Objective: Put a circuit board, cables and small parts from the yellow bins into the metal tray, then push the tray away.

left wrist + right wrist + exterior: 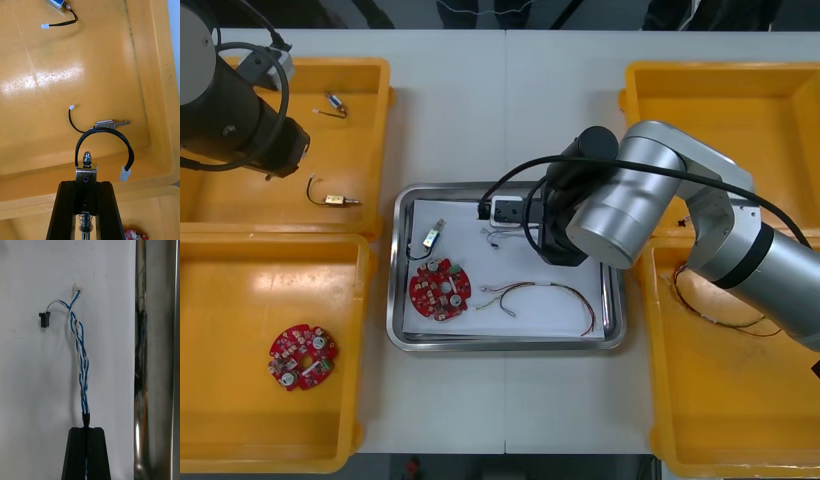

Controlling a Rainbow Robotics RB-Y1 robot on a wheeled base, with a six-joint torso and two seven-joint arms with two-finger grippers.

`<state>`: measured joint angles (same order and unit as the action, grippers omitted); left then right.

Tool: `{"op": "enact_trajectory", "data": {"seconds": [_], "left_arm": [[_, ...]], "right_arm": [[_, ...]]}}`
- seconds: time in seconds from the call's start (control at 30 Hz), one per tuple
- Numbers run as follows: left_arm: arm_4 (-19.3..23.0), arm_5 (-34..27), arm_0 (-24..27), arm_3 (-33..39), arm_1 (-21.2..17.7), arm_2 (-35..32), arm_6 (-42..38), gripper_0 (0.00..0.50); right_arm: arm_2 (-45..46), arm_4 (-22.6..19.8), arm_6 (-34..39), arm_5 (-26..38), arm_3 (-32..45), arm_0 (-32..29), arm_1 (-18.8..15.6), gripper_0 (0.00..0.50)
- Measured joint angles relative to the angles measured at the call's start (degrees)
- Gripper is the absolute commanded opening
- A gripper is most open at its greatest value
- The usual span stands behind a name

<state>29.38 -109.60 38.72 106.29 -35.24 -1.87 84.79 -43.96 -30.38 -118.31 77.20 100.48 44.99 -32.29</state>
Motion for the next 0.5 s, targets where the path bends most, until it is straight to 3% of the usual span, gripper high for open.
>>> {"op": "enact_trajectory", "data": {"seconds": [0.3, 0.33, 0.37, 0.4, 0.43, 0.47, 0.5], "left_arm": [[0.52, 0.0, 0.0, 0.0, 0.0, -0.36, 0.0, 0.001], [0.56, 0.0, 0.0, 0.0, 0.0, -0.4, 0.0, 0.0], [0.6, 0.0, 0.0, 0.0, 0.0, -0.43, 0.0, 0.001], [0.61, 0.0, 0.0, 0.0, 0.0, -0.45, 0.0, 0.0], [0.61, 0.0, 0.0, 0.0, 0.0, -0.47, 0.0, 0.001], [0.61, 0.0, 0.0, 0.0, 0.0, -0.48, 0.0, 0.001], [0.61, 0.0, 0.0, 0.0, 0.0, -0.48, 0.0, 0.0]], "right_arm": [[-0.68, 0.04, 0.0, -1.03, -1.99, 0.02, 0.11, 0.012], [-0.68, 0.04, 0.0, -1.03, -2.0, 0.02, 0.13, 0.109], [-0.68, 0.04, 0.0, -1.03, -2.01, 0.02, 0.14, 0.303], [-0.68, 0.04, 0.0, -1.03, -2.01, 0.02, 0.15, 0.368], [-0.68, 0.04, 0.0, -1.02, -2.01, 0.02, 0.15, 0.463], [-0.68, 0.04, 0.0, -1.02, -2.02, 0.02, 0.16, 0.5], [-0.68, 0.04, 0.0, -1.01, -2.02, 0.02, 0.16, 0.5]]}}
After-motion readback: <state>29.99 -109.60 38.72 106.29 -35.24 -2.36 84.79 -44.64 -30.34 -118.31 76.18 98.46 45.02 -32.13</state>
